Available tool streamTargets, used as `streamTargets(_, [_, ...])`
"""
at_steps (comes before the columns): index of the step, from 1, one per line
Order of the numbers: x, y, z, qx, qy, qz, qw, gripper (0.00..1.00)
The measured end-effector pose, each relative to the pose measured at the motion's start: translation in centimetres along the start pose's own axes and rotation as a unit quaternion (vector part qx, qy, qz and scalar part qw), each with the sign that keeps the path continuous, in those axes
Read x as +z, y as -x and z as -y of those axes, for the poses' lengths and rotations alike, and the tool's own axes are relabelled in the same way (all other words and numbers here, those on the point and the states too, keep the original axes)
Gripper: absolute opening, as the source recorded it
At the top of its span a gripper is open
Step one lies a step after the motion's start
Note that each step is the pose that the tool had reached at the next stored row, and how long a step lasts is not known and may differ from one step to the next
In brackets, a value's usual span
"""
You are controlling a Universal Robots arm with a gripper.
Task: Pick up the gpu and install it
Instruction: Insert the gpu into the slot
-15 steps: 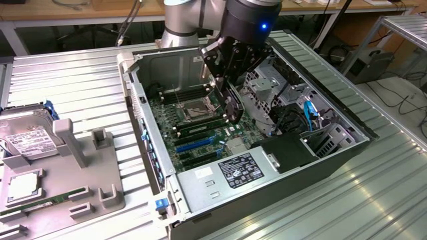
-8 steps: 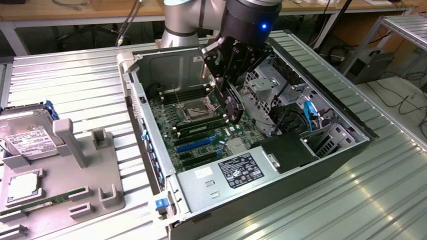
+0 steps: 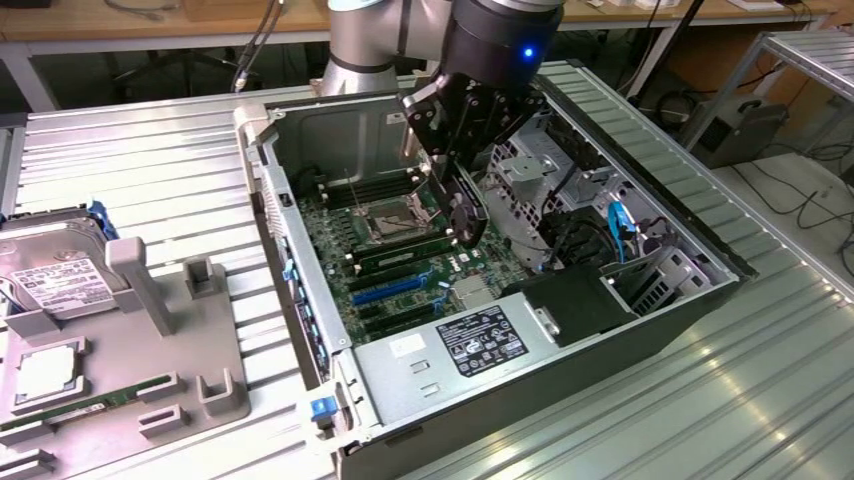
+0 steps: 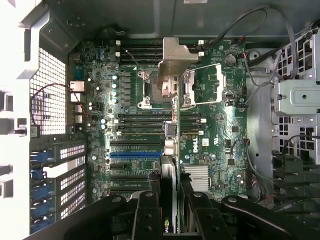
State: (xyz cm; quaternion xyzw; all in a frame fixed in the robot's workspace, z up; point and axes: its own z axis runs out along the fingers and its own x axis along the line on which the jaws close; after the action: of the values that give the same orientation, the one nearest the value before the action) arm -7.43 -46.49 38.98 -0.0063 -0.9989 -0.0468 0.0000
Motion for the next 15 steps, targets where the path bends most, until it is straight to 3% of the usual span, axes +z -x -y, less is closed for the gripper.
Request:
streamTargets(4, [0.00,0.01,0.00,-0.025,-0.0001,-0.0015,0.9997,0.26])
streamTargets(7, [0.00,0.02,0.00,-0.052,-0.0001,-0.0024,0.9987,0.26])
streamTargets(13, [0.02,0.01,0.00,-0.113,0.0000,-0.0058,0.9935,0.26])
streamTargets(15, [0.02,0.02,0.00,-0.138,0.0000,-0.0073,0.9904,0.26])
